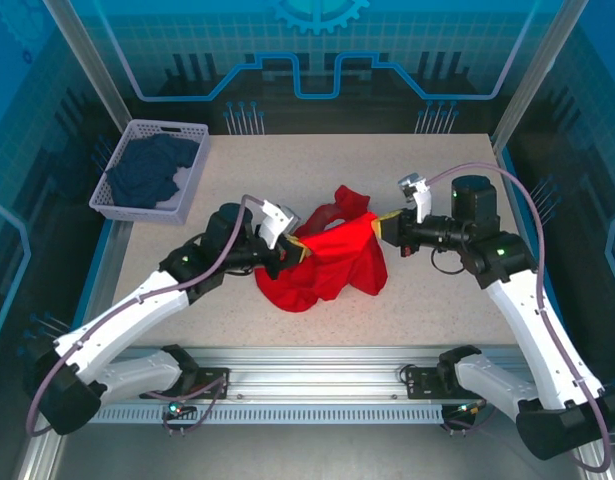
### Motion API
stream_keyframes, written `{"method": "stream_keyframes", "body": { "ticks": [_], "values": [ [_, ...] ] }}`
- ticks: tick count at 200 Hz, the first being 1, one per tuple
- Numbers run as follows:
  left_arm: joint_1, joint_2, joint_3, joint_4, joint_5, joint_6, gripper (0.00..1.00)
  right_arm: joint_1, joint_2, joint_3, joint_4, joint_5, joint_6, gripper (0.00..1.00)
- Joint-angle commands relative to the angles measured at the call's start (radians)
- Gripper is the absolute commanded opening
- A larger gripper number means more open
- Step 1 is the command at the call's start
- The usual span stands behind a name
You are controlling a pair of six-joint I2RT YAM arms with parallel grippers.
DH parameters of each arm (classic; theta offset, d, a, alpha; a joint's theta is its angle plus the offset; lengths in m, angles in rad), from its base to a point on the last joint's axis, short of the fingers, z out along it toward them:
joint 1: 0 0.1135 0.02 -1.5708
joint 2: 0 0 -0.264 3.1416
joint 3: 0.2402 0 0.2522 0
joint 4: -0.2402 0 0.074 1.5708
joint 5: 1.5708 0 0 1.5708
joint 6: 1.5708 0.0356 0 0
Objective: Fold the inside-out t-shirt
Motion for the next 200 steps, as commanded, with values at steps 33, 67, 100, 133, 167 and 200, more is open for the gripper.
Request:
{"method": "stream_keyframes", "body": {
  "ticks": [33, 67, 100, 133, 167, 200],
  "values": [
    [-0.001, 0.020, 0.185, -0.281, -0.062, -0.012, 0.00, -0.017, -0.071, 0.043, 0.070, 0.088, -0.002, 0.00],
    [-0.003, 0.094, 0.190, -0.339, -0.011, 0.021, 0.00, -0.020, -0.057, -0.035, 0.189, -0.066, 0.029, 0.00],
    [-0.047, 0.133, 0.158, -0.261, 0.062, 0.062, 0.02, -0.012, -0.001, -0.084, 0.359, -0.262, 0.149, 0.00],
    [-0.048, 0.150, 0.117, -0.184, 0.091, 0.082, 0.03, -0.011, 0.056, -0.056, 0.214, -0.186, 0.125, 0.00],
    [-0.046, 0.136, 0.089, -0.162, 0.085, 0.093, 0.03, -0.014, 0.066, -0.042, 0.144, -0.127, 0.097, 0.00],
    [-0.040, 0.135, 0.055, -0.168, 0.043, 0.080, 0.00, -0.044, 0.056, -0.005, 0.060, 0.039, 0.106, 0.00]
  ]
}}
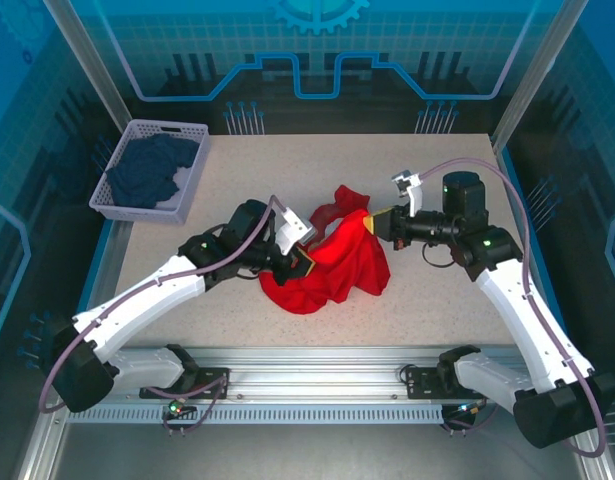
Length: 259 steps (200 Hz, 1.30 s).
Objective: Fold the inside-out t-shirt
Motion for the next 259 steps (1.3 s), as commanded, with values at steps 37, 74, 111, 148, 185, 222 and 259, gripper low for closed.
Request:
{"method": "stream_keyframes", "body": {
  "ticks": [37, 74, 111, 148, 185, 222, 259],
  "values": [
    [0.012, -0.036, -0.072, 0.086, 0.077, -0.007, 0.00, -0.020, -0.013, 0.034, -0.059, 0.160, -0.002, 0.00],
    [0.013, -0.085, -0.113, 0.234, 0.193, -0.047, 0.00, 0.023, 0.005, 0.041, -0.077, 0.154, -0.053, 0.00],
    [0.013, -0.045, -0.093, 0.207, 0.114, -0.041, 0.13, 0.040, 0.019, 0.044, -0.055, 0.067, -0.070, 0.00],
    [0.013, -0.014, -0.084, 0.187, 0.066, -0.027, 0.38, 0.039, 0.008, 0.050, -0.028, 0.004, -0.061, 0.00],
    [0.014, -0.005, -0.099, 0.189, -0.113, 0.025, 0.65, 0.038, -0.007, 0.089, -0.077, -0.039, -0.123, 0.00],
    [0.028, -0.003, -0.091, 0.238, -0.243, 0.085, 0.85, 0.043, -0.009, 0.118, -0.141, -0.094, -0.208, 0.00],
    [0.134, 0.050, -0.048, 0.316, -0.113, 0.115, 0.91, 0.051, -0.008, 0.136, -0.204, -0.119, -0.274, 0.00]
  ]
}}
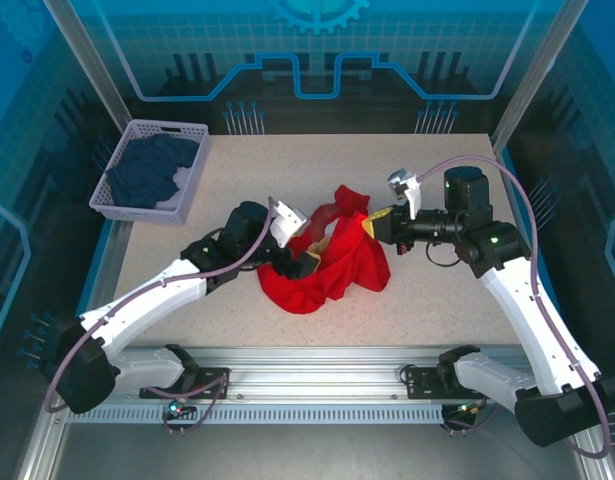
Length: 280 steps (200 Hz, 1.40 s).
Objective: Fold the inside-out t-shirt
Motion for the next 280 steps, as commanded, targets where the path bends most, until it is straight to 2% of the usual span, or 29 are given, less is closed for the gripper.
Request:
{"method": "stream_keyframes", "body": {
  "ticks": [1, 20, 43, 69, 94, 113, 135, 190, 202, 218, 230, 250, 265, 280],
  "values": [
    [0.080, 0.047, 0.051, 0.081, 0.079, 0.035, 0.91, 0.022, -0.016, 0.037, -0.072, -0.056, -0.074, 0.00],
    [0.139, 0.107, 0.098, 0.088, 0.265, -0.003, 0.91, 0.028, -0.020, 0.038, -0.099, -0.055, -0.096, 0.00],
    [0.144, 0.177, 0.169, 0.041, 0.437, -0.035, 0.93, 0.032, -0.032, 0.023, -0.119, -0.028, -0.105, 0.00],
    [0.144, 0.215, 0.203, 0.065, 0.564, -0.121, 0.95, 0.032, -0.042, 0.005, -0.127, -0.008, -0.107, 0.00],
    [0.145, 0.267, 0.249, 0.077, 0.623, -0.216, 0.95, 0.032, -0.041, 0.005, -0.131, -0.001, -0.111, 0.00],
    [0.144, 0.320, 0.290, 0.062, 0.647, -0.259, 0.91, 0.033, -0.042, 0.003, -0.129, 0.002, -0.111, 0.00],
    [0.142, 0.375, 0.334, 0.043, 0.674, -0.288, 0.83, 0.033, -0.039, 0.005, -0.128, 0.002, -0.110, 0.00],
    [0.109, 0.462, 0.382, 0.053, 0.703, -0.327, 0.76, 0.033, -0.042, 0.008, -0.124, 0.009, -0.107, 0.00],
    [0.095, 0.476, 0.388, 0.066, 0.716, -0.338, 0.70, 0.034, -0.042, 0.009, -0.123, 0.010, -0.107, 0.00],
    [0.086, 0.493, 0.392, 0.087, 0.730, -0.361, 0.57, 0.033, -0.042, 0.009, -0.122, 0.019, -0.107, 0.00],
    [0.087, 0.496, 0.384, 0.111, 0.747, -0.383, 0.40, 0.034, -0.044, 0.008, -0.122, 0.029, -0.105, 0.00],
    [0.114, 0.457, 0.369, 0.100, 0.713, -0.394, 0.07, 0.033, -0.045, 0.005, -0.116, 0.072, -0.088, 0.00],
    [0.164, 0.380, 0.313, 0.124, 0.645, -0.430, 0.00, 0.034, -0.038, 0.002, -0.101, 0.137, -0.044, 0.00],
    [0.222, 0.262, 0.224, 0.179, 0.555, -0.496, 0.00, 0.045, -0.015, -0.006, -0.056, 0.264, 0.057, 0.00]
  ]
}}
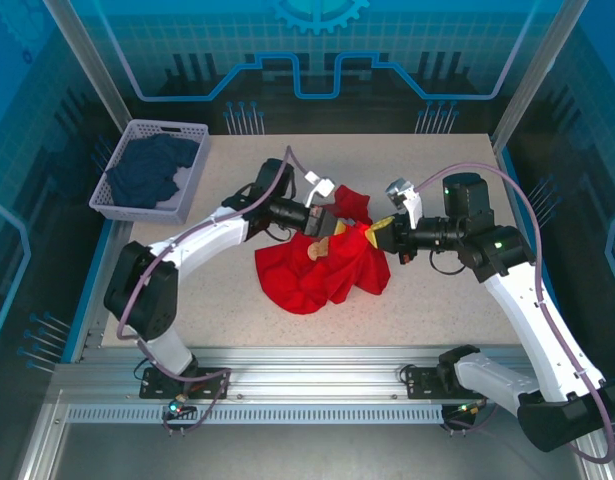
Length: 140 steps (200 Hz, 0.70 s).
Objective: Fold the inside-out t-shirt
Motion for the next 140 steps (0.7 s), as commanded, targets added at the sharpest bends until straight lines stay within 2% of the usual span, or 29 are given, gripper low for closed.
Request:
{"method": "stream_keyframes", "body": {
  "ticks": [1, 12, 24, 38, 53, 73, 81, 95, 113, 140],
  "values": [
    [0.089, -0.184, -0.102, 0.080, -0.122, -0.097, 0.00, 0.026, 0.016, -0.012, 0.054, 0.185, 0.132, 0.00],
    [0.118, -0.281, -0.170, 0.109, -0.193, -0.132, 0.00, 0.077, 0.054, -0.011, 0.096, 0.328, 0.207, 0.02],
    [0.134, -0.376, -0.223, 0.092, -0.280, -0.147, 0.00, 0.187, 0.117, 0.000, 0.139, 0.514, 0.254, 0.15],
    [0.146, -0.461, -0.271, 0.033, -0.405, -0.151, 0.00, 0.256, 0.205, 0.031, 0.139, 0.594, 0.261, 0.29],
    [0.160, -0.535, -0.306, -0.047, -0.535, -0.145, 0.00, 0.223, 0.236, 0.024, 0.125, 0.590, 0.252, 0.36],
    [0.188, -0.594, -0.331, -0.130, -0.661, -0.133, 0.00, 0.104, 0.216, -0.065, 0.163, 0.533, 0.256, 0.43],
    [0.198, -0.610, -0.341, -0.140, -0.695, -0.133, 0.00, 0.065, 0.234, -0.079, 0.153, 0.535, 0.265, 0.50],
    [0.216, -0.630, -0.354, -0.145, -0.729, -0.141, 0.00, 0.041, 0.300, -0.078, 0.125, 0.614, 0.277, 0.58],
    [0.243, -0.644, -0.359, -0.142, -0.729, -0.155, 0.00, 0.027, 0.417, -0.048, 0.077, 0.687, 0.304, 0.58],
    [0.269, -0.656, -0.339, -0.163, -0.731, -0.155, 0.00, -0.005, 0.567, -0.037, 0.100, 0.631, 0.337, 0.58]
  ]
}}
